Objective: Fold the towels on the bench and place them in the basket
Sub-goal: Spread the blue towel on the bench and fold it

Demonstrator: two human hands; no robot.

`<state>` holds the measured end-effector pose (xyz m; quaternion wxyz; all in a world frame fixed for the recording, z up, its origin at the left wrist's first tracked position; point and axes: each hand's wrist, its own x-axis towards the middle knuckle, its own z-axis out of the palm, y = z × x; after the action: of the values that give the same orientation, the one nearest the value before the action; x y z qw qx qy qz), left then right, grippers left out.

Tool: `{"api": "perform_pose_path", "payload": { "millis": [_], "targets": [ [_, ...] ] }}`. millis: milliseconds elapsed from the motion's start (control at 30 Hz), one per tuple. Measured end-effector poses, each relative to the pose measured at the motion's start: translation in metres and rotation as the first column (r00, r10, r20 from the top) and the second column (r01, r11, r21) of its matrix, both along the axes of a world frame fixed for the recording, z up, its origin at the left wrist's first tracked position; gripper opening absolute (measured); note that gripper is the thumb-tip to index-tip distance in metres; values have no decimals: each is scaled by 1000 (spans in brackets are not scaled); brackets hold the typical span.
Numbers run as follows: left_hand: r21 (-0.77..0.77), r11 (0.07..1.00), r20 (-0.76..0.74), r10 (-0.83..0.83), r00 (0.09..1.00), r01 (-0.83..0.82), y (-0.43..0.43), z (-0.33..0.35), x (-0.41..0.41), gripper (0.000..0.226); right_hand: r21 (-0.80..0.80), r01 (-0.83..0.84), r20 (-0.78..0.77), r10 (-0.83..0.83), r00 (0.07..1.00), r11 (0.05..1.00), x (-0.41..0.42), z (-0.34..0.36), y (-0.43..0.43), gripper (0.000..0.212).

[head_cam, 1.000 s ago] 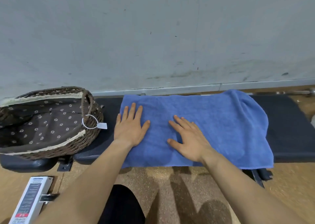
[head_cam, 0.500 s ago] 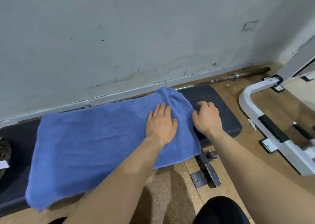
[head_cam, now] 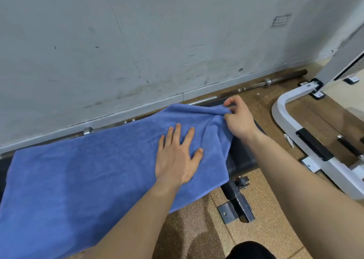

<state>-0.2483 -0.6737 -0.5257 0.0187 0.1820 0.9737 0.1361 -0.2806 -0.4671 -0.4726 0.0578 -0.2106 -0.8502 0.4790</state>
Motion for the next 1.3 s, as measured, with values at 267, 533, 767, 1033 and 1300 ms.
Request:
{"api": "perform_pose_path", "payload": {
  "millis": [267,533,767,1033,1300],
  "targets": [
    [-49,999,32,-4,999,5,2,1,-1,87,199,11,58,-23,998,980,-24,18,12,47],
    [-44,999,43,6,999,-4,3,1,0,97,219,-9,227,-42,973,976,55,0,12,62],
    [-47,999,63,3,998,0,2,4,2,104,47,-14,248,2,969,999,84,9,32,63],
    [-101,995,130,-10,991,23,5,9,1,110,479,-81,286,-68,956,874,103,7,44,46],
    [20,998,-142,-53,989,56,58,53,-73,27,678,-292,190,223,956,674,66,-23,1,56]
  ]
}}
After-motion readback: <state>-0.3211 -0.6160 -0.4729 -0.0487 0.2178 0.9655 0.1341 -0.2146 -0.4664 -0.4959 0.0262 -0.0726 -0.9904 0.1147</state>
